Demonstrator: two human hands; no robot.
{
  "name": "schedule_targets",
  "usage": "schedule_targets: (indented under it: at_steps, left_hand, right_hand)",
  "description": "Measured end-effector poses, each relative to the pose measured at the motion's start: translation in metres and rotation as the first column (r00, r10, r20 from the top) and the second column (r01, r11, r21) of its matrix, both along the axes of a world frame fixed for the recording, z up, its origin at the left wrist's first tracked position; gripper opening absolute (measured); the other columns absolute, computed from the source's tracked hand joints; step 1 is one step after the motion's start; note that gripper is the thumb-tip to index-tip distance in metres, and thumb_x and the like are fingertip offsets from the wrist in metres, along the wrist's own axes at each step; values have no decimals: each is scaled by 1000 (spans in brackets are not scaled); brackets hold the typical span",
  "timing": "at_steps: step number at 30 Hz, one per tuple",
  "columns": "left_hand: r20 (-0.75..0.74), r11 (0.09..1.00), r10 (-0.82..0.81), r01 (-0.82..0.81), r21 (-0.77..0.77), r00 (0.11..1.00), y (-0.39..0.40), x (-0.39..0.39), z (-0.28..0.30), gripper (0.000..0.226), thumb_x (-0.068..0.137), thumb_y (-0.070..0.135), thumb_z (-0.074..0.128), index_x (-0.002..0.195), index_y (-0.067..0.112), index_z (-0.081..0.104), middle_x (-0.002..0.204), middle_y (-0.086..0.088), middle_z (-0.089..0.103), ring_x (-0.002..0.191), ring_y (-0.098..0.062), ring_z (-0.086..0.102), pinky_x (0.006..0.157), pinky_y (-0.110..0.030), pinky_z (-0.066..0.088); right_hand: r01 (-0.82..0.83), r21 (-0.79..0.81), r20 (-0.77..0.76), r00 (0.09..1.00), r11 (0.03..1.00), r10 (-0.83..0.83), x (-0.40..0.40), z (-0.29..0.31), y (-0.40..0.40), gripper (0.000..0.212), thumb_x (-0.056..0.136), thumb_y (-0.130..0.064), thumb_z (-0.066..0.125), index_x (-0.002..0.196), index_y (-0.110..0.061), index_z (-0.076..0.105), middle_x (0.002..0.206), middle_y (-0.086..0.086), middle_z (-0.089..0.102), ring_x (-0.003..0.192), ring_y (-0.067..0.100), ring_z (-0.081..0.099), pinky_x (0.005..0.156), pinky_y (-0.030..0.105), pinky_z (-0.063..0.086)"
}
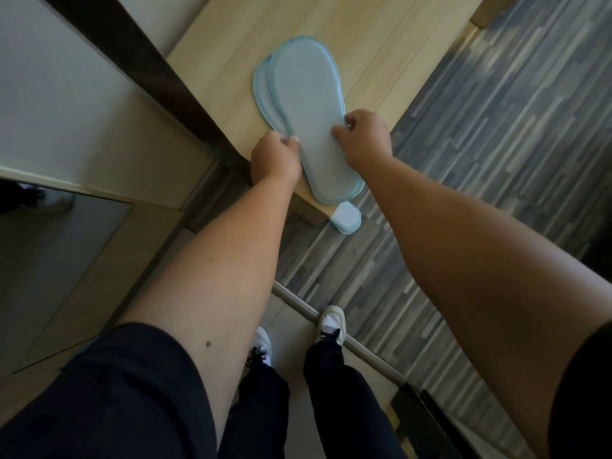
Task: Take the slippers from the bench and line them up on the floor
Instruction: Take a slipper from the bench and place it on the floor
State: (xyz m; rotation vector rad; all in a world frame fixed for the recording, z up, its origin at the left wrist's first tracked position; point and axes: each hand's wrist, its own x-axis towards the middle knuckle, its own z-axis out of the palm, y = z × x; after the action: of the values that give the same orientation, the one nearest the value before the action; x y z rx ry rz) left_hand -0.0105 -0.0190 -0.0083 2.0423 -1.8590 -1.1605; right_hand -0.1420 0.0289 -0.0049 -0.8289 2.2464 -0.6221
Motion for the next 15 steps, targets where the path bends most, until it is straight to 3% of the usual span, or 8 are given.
schedule_targets:
  at_steps: [6,9,11,13,15]
  left_hand:
    - [-96,990,71,-59,130,993,7,7,22,28,94,28,54,103,5,67,107,-12,70,101,-30,64,78,-31,46]
    - [-201,983,116,-83,165,973,15,18,37,18,93,26,55,90,11,63,98,-10,69,94,-29,64,82,-34,50]
    - [-237,980,130,-90,175,963,23,29,48,15,93,27,56,84,15,58,88,-6,65,85,-25,62,75,-32,49]
    - [-252,977,131,-82,196,959,37,43,61,13,94,26,56,88,15,58,83,-1,61,76,-19,55,70,-28,43]
    - [-251,970,132,-72,234,959,56,61,71,14,94,24,56,98,12,62,91,-4,63,80,-18,56,74,-28,44]
  right_hand:
    - [107,7,212,971,994,-106,4,24,10,12,89,-24,64,94,-14,68,91,3,65,87,21,63,76,31,53]
    - [137,12,286,949,990,-135,9,41,20,11,89,-26,64,92,-15,66,95,5,68,89,21,64,78,34,55]
    - [141,24,323,936,990,-141,13,52,31,14,89,-26,64,93,-13,66,95,5,69,88,21,65,80,36,57]
    - [151,32,378,913,988,-152,24,63,47,14,90,-24,64,92,-11,65,87,5,66,80,19,63,74,33,58]
    - [162,63,446,878,985,-173,39,68,68,14,91,-22,64,90,-9,64,84,7,66,77,20,63,71,32,59]
